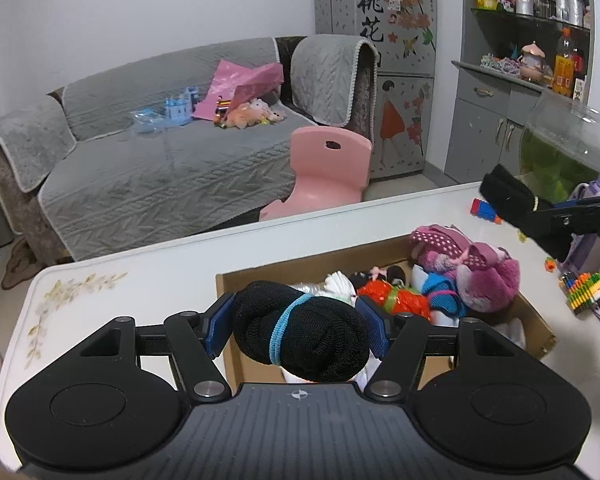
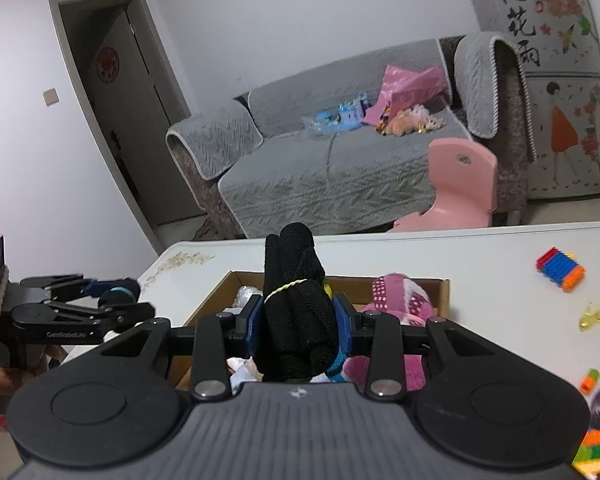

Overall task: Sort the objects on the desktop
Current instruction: 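Carry both black socks over the cardboard box, then lower both socks into the box and open both grippers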

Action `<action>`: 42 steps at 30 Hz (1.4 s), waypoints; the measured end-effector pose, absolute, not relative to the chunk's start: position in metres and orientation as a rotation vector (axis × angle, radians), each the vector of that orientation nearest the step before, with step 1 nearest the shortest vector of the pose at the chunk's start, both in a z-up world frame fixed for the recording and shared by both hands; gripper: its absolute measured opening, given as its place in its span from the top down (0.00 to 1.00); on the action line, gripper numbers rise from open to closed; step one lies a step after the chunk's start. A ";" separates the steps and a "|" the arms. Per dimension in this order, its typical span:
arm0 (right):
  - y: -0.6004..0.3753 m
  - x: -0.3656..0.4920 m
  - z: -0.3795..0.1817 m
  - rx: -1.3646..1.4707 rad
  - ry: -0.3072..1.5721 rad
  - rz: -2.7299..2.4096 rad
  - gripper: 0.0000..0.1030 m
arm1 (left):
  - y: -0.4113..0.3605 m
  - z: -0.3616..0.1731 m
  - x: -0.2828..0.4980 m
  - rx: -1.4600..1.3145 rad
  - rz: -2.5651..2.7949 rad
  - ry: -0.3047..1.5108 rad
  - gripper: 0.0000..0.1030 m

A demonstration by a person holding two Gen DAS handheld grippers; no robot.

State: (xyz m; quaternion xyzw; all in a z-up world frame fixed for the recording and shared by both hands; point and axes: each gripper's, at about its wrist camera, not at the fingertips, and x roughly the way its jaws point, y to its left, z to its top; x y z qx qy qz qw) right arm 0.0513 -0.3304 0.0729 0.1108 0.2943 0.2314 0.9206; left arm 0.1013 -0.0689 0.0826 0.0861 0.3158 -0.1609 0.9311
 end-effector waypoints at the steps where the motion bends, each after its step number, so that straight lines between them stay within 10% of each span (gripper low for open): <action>1: -0.328 0.058 0.070 0.225 0.614 0.475 0.67 | -0.071 0.080 0.106 0.180 -0.332 0.652 0.32; 28: -0.281 0.124 0.023 0.048 0.791 0.426 0.67 | -0.122 0.011 0.206 0.250 -0.375 0.739 0.32; 42: -0.282 0.119 0.033 0.040 0.755 0.391 0.56 | -0.108 0.031 0.187 0.204 -0.370 0.673 0.10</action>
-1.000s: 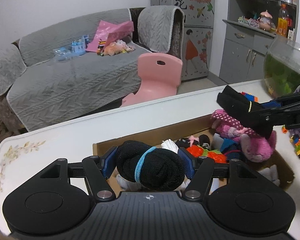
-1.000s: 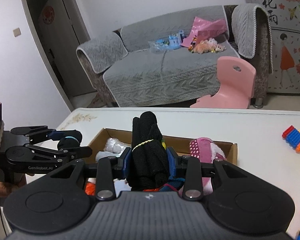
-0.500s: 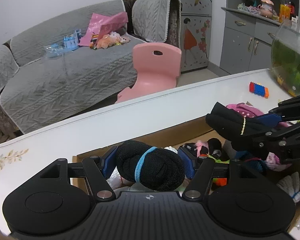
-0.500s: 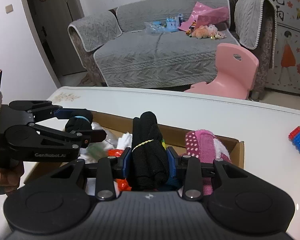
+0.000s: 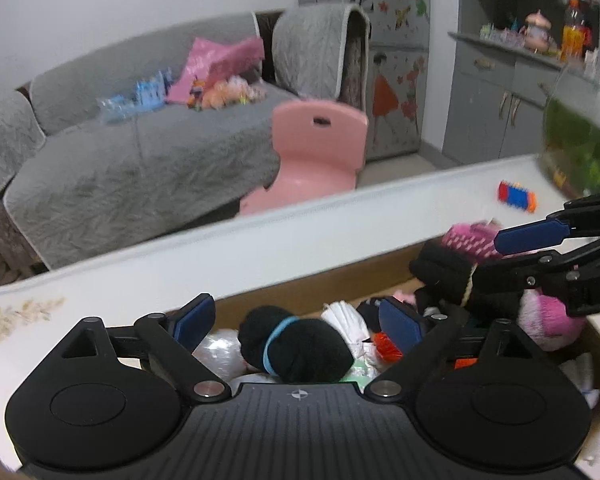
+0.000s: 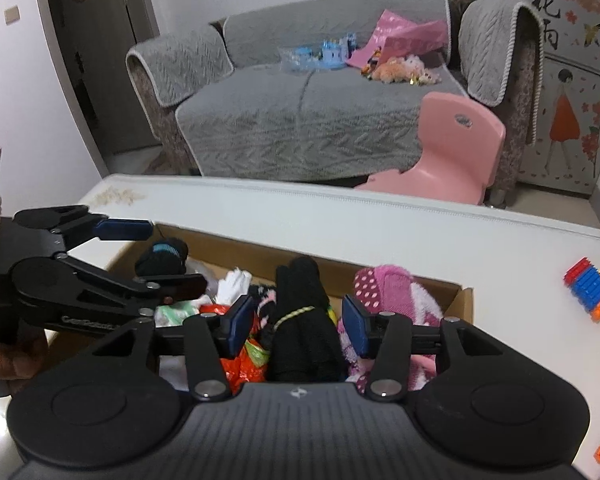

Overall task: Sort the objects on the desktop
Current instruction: 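Lower both socks into the box and open both grippers, then move both grippers back to the socks left on the table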

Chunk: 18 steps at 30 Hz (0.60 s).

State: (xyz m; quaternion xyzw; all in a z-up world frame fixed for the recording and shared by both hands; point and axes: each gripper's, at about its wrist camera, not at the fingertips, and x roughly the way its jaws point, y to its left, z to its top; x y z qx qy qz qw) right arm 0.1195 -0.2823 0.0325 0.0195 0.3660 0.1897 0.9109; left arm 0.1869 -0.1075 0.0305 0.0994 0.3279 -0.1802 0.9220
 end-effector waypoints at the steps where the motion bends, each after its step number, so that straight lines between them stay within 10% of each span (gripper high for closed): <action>1: -0.285 0.114 0.038 0.045 0.739 0.394 0.55 | -0.104 0.036 0.179 0.199 -0.371 0.656 0.09; 10: -0.311 0.043 0.071 0.078 0.610 0.425 0.49 | -0.071 0.056 0.083 0.150 -0.390 0.577 0.01; 18: -0.334 -0.034 0.048 0.097 0.581 0.431 0.23 | -0.051 0.028 0.004 0.093 -0.403 0.606 0.00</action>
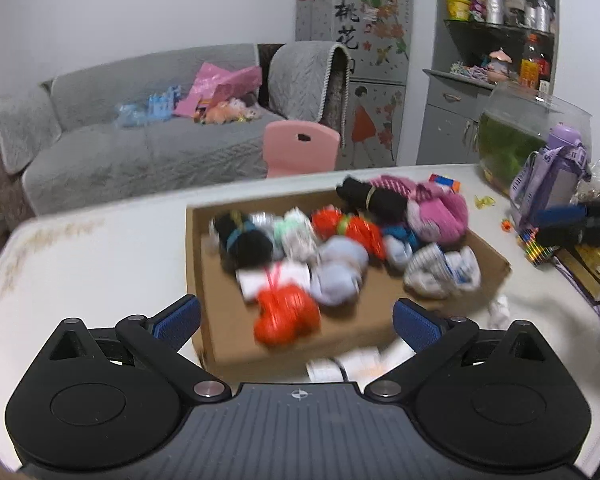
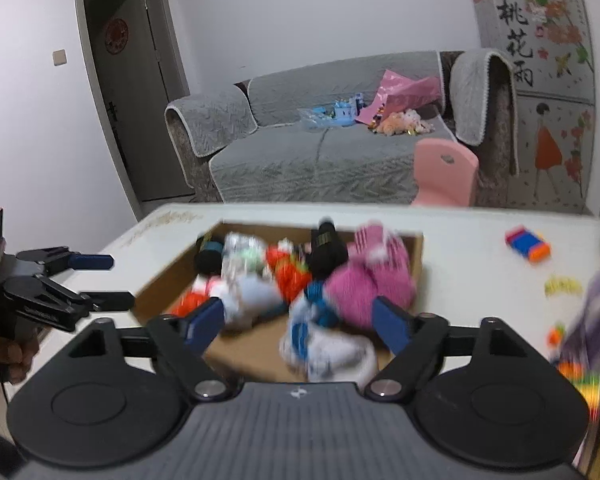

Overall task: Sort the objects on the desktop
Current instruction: 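Move both grippers back to the socks left on the table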

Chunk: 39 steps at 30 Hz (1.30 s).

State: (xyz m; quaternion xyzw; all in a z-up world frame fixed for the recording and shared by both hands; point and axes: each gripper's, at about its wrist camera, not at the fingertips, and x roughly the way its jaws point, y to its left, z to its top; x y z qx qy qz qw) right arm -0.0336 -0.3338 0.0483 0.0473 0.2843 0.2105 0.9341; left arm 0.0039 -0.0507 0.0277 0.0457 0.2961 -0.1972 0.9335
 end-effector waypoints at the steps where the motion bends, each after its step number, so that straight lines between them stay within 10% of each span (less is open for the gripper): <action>1: -0.334 -0.039 0.041 0.089 0.589 0.426 0.23 | -0.049 0.023 -0.001 0.076 -0.411 0.619 0.00; 29: -0.323 -0.033 -0.051 -0.073 0.707 0.421 0.20 | -0.075 -0.044 -0.014 0.027 -0.522 0.735 0.00; 35: -0.316 -0.036 -0.049 -0.095 0.700 0.453 0.53 | -0.073 -0.049 -0.012 -0.004 -0.522 0.754 0.00; 39: -0.316 -0.039 -0.048 -0.089 0.691 0.465 0.58 | -0.074 -0.049 -0.012 -0.021 -0.522 0.759 0.00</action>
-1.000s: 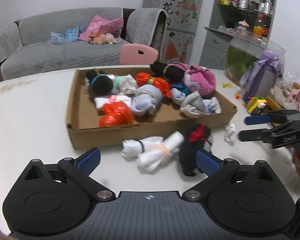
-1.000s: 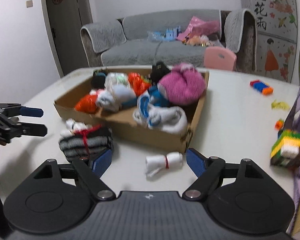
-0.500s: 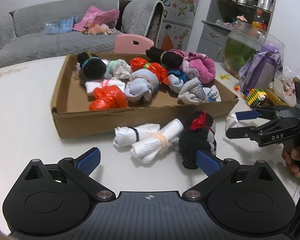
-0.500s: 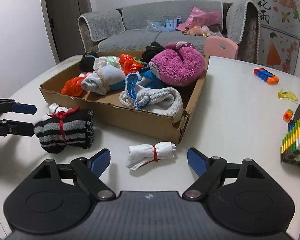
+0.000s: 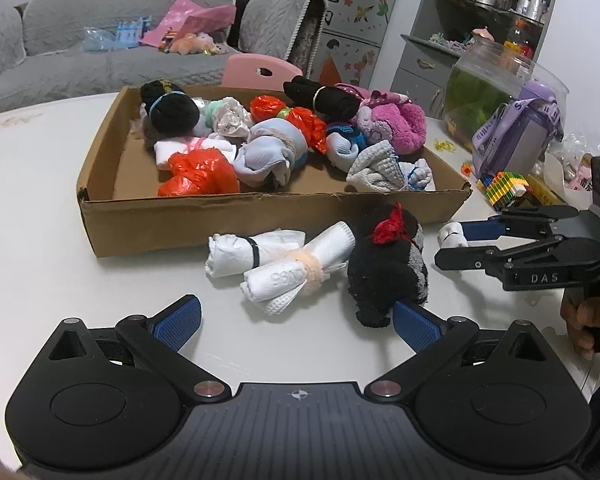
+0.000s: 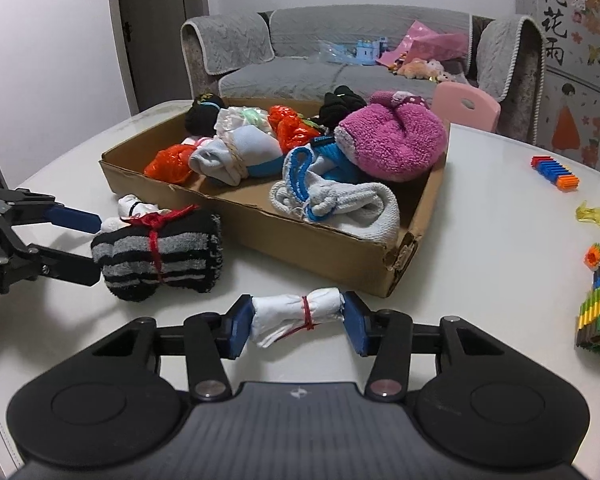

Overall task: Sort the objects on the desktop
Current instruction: 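Move both grippers back to the socks left on the table, then grasp the grey striped sock with left while right grasps the white red-tied sock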

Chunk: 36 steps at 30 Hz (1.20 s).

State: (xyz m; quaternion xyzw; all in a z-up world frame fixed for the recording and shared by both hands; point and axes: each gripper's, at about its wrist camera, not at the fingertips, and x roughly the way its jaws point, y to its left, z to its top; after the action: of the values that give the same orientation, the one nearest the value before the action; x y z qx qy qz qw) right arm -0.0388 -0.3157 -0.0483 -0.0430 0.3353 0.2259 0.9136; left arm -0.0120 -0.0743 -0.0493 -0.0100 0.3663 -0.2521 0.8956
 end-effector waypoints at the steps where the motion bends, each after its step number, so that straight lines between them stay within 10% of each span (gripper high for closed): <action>1: -0.315 -0.041 -0.049 -0.098 0.687 0.464 0.58 | -0.076 -0.049 -0.013 -0.023 -0.526 0.761 0.00; 36: -0.347 -0.055 -0.042 0.036 0.646 0.434 0.58 | -0.161 -0.056 -0.013 0.084 -0.561 0.734 0.04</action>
State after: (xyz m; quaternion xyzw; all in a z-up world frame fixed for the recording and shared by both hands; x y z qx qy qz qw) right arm -0.0546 -0.3475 -0.0417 0.0175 0.3147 0.2116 0.9251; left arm -0.0128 -0.1607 -0.0562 0.0406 0.3539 -0.2705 0.8944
